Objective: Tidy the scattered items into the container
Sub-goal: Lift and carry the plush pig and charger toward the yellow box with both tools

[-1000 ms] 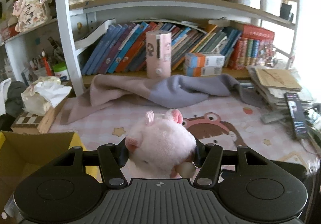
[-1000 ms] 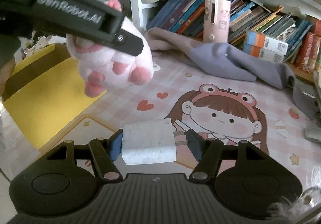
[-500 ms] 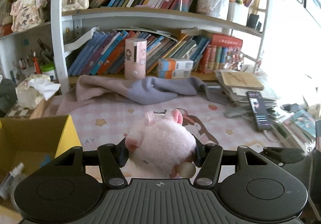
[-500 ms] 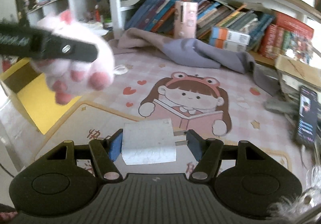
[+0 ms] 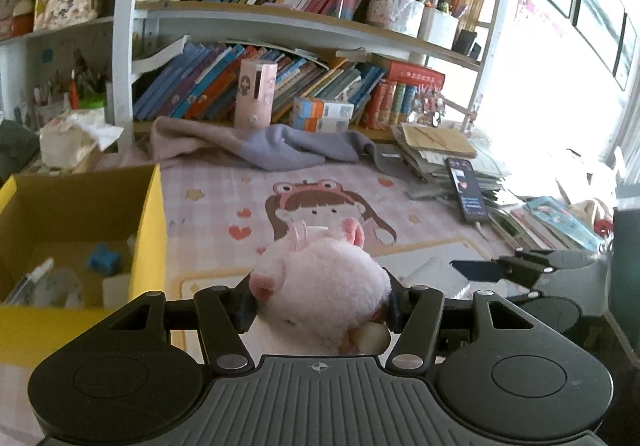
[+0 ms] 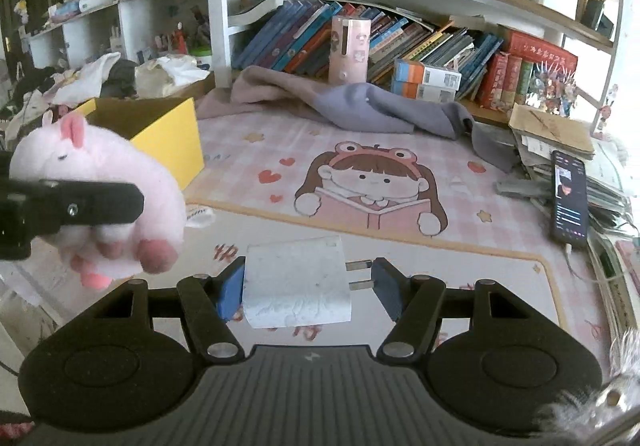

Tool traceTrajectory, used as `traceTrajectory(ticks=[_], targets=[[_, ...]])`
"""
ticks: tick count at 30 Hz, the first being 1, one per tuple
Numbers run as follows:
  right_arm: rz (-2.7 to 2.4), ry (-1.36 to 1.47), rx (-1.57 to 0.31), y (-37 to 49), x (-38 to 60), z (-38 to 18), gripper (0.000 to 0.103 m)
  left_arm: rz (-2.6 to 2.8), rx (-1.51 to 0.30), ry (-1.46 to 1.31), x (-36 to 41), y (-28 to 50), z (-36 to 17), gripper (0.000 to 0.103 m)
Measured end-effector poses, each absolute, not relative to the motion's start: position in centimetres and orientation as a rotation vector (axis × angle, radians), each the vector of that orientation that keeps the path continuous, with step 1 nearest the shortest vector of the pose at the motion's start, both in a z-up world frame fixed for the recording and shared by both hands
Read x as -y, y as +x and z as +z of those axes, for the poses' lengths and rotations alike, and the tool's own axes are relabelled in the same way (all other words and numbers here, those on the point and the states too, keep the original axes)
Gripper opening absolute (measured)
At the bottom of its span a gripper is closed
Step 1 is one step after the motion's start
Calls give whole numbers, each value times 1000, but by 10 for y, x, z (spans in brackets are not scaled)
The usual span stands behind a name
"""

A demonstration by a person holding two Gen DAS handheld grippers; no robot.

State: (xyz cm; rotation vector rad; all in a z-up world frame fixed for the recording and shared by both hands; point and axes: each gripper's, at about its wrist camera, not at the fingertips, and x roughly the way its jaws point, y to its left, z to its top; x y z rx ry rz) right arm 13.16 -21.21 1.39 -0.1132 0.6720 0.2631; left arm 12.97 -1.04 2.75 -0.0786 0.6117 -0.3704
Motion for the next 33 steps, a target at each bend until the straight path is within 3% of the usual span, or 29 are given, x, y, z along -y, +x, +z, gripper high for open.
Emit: traceTrajectory(ticks=[33], targets=[[315, -180, -676, 27, 107, 13, 64, -352, -642, -202, -95, 35, 12, 58]])
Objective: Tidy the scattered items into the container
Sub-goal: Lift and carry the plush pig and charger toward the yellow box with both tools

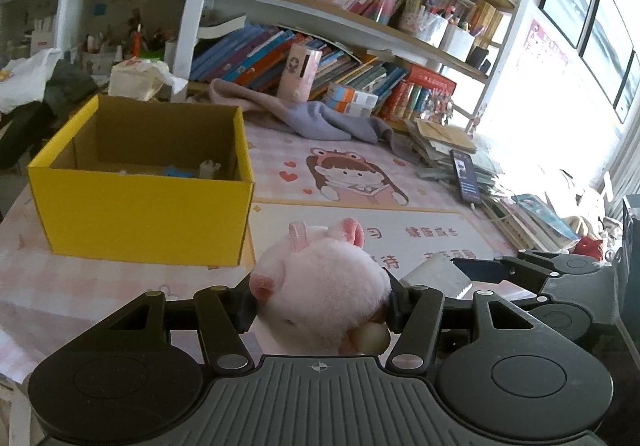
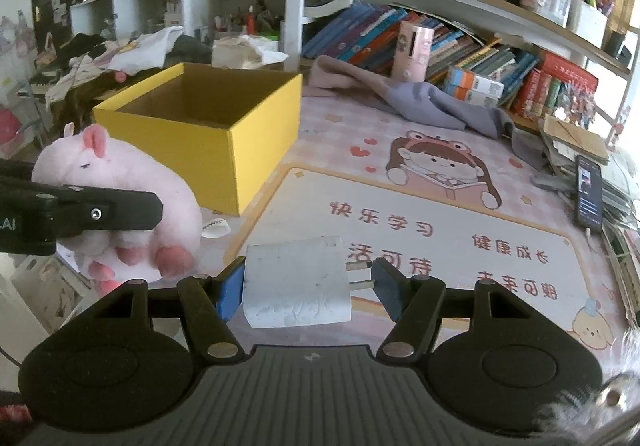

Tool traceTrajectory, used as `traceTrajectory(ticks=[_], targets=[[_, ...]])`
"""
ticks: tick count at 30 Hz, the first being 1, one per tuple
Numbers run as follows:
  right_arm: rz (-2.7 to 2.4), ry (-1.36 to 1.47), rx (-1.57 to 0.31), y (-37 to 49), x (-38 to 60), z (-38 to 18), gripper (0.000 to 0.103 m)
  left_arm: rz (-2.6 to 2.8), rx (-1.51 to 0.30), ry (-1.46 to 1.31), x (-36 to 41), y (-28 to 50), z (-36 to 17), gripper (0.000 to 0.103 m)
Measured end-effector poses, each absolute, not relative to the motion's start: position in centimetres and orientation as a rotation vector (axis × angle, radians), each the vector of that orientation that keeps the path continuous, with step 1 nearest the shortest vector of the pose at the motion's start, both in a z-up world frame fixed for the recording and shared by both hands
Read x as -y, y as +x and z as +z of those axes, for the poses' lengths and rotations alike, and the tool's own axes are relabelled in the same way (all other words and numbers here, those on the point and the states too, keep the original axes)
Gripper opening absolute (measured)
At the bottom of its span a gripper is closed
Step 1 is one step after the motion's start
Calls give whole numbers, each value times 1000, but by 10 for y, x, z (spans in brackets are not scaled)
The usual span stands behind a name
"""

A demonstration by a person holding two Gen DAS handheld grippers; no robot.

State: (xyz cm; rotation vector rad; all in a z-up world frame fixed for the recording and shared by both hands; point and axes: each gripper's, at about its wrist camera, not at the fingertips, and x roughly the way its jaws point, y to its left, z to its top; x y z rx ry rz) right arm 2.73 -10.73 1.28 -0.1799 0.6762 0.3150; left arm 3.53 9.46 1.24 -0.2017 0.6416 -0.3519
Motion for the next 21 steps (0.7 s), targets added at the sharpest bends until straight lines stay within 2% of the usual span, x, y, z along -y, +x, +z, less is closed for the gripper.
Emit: traceTrajectory(ticks=[21], targets=[[494, -260, -666, 31, 48, 15, 64, -218, -624, -240, -138, 19, 16, 58]])
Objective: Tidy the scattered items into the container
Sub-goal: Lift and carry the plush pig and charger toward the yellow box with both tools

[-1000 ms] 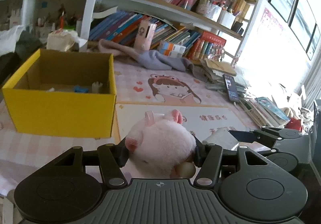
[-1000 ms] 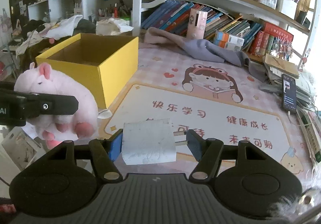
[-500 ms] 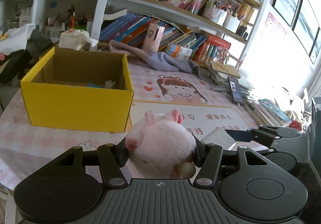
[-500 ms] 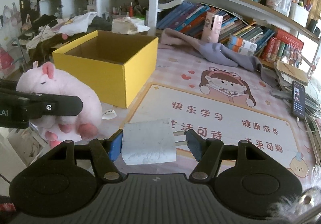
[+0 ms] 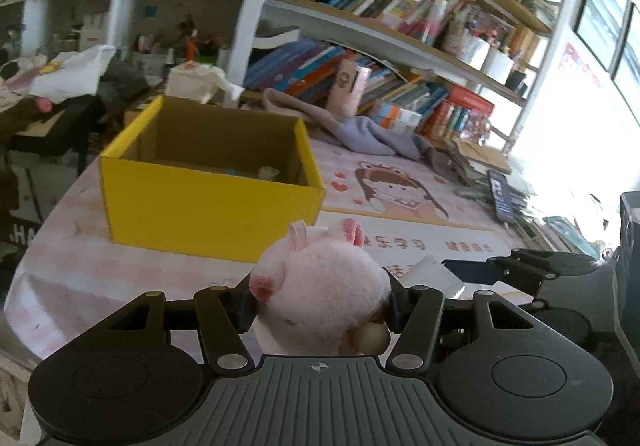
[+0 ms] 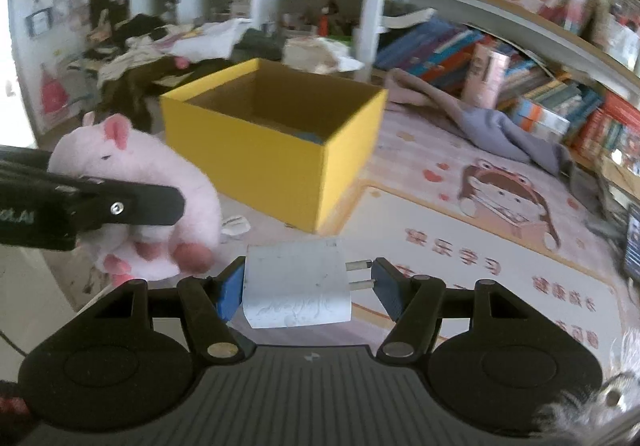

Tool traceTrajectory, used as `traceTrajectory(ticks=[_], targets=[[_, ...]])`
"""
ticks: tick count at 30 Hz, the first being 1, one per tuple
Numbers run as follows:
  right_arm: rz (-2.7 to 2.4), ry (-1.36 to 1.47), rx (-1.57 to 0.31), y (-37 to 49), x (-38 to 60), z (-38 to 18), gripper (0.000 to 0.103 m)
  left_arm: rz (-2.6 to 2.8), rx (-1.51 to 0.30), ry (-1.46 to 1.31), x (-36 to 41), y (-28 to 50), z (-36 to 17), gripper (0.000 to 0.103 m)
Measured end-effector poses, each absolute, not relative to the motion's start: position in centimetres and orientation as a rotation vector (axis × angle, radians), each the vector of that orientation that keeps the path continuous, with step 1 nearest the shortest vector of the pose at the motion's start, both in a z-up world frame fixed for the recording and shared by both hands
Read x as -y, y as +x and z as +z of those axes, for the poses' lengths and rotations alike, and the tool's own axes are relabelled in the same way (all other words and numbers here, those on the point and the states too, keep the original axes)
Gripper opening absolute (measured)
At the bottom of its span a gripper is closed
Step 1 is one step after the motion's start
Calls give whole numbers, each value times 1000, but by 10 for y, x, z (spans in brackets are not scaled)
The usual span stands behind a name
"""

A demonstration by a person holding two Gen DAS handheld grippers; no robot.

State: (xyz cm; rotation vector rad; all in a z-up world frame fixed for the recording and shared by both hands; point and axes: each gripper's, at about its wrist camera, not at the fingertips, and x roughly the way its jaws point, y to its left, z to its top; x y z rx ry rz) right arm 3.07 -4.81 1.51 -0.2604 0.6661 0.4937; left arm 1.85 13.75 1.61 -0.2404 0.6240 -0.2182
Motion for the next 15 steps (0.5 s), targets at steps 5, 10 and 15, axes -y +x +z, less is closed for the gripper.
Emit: traceTrajectory(ticks=[5, 10, 15], targets=[[546, -286, -643, 33, 37, 16, 64, -186, -624, -240, -143, 21, 17, 58], [570, -299, -599, 42, 33, 21, 64, -139, -591, -204, -148, 27, 28, 58], [572, -303, -518, 63, 35, 35, 64, -113, -541, -160, -151, 47, 48, 58]])
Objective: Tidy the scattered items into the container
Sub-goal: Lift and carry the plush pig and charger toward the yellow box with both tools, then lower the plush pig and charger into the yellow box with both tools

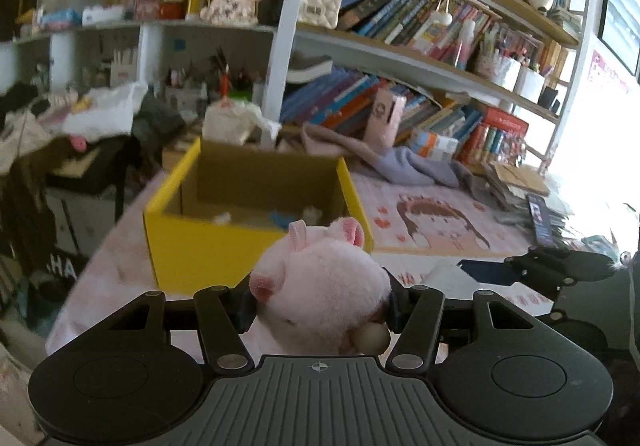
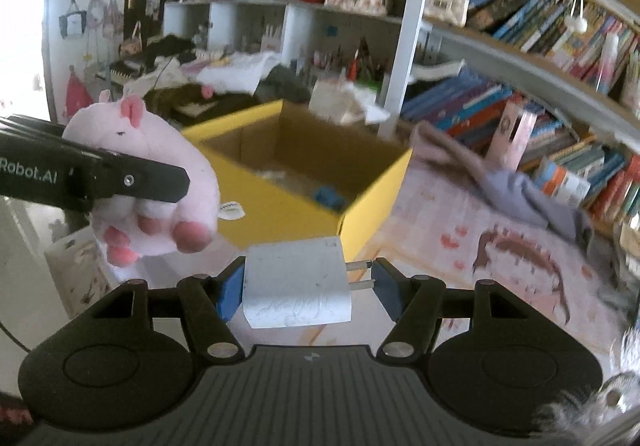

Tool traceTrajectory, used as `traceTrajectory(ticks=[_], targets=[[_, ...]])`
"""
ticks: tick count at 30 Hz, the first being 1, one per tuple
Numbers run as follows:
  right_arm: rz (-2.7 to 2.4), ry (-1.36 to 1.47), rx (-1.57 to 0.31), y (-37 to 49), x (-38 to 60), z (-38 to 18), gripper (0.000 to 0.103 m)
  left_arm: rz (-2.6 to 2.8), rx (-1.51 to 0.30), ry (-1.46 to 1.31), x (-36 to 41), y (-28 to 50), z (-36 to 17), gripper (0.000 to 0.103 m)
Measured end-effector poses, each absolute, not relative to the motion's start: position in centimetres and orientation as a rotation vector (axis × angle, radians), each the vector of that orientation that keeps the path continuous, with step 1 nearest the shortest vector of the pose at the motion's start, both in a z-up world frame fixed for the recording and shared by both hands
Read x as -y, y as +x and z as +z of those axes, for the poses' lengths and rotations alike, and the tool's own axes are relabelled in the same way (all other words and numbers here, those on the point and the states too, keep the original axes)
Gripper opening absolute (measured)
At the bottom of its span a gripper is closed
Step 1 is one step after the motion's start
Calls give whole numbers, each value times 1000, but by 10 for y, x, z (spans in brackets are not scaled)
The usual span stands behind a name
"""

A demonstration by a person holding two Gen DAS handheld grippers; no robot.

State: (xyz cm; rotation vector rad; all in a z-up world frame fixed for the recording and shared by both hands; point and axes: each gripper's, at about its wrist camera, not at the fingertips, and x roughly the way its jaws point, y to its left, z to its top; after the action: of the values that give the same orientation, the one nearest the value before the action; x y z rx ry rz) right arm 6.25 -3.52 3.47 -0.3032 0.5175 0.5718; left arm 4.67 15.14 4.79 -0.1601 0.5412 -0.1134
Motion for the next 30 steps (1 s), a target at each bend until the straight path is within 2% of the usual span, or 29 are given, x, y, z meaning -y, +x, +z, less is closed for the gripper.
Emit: traceTrajectory(ticks=[15, 30], targets=[[659, -260, -386, 163, 28, 60, 64, 9, -457, -82, -152, 129, 81, 58], [784, -310, -452, 245, -7, 24, 64, 126, -562, -41, -146, 213, 50, 58]])
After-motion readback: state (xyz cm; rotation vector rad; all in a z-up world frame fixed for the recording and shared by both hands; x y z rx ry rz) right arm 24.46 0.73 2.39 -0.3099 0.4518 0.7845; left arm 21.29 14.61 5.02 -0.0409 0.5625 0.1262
